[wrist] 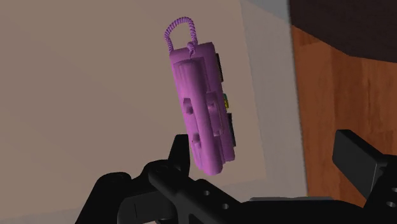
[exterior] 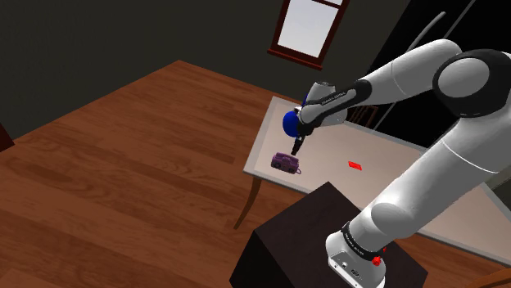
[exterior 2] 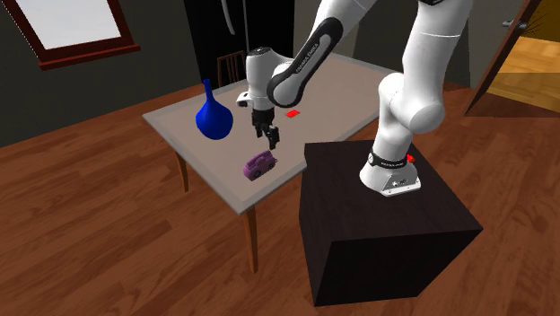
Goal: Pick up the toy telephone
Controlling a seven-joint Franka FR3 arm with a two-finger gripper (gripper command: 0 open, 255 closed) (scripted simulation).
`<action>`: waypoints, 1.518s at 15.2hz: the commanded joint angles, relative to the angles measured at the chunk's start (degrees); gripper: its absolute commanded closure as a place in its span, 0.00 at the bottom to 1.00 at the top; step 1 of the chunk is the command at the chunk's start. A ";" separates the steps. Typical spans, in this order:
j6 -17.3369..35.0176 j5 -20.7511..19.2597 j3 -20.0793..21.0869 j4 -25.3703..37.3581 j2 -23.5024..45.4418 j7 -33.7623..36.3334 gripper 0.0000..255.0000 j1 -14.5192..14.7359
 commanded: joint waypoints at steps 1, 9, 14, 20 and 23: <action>3.32 2.11 -0.36 1.52 5.10 -3.99 0.00 -0.24; 11.10 8.68 2.38 7.22 19.46 -13.41 0.00 -3.18; 14.16 10.32 3.68 7.92 23.26 -14.54 0.00 -4.15; 14.18 10.34 3.71 7.94 23.30 -14.53 1.00 -4.15; 14.19 10.35 3.72 7.99 23.36 -14.58 1.00 -4.19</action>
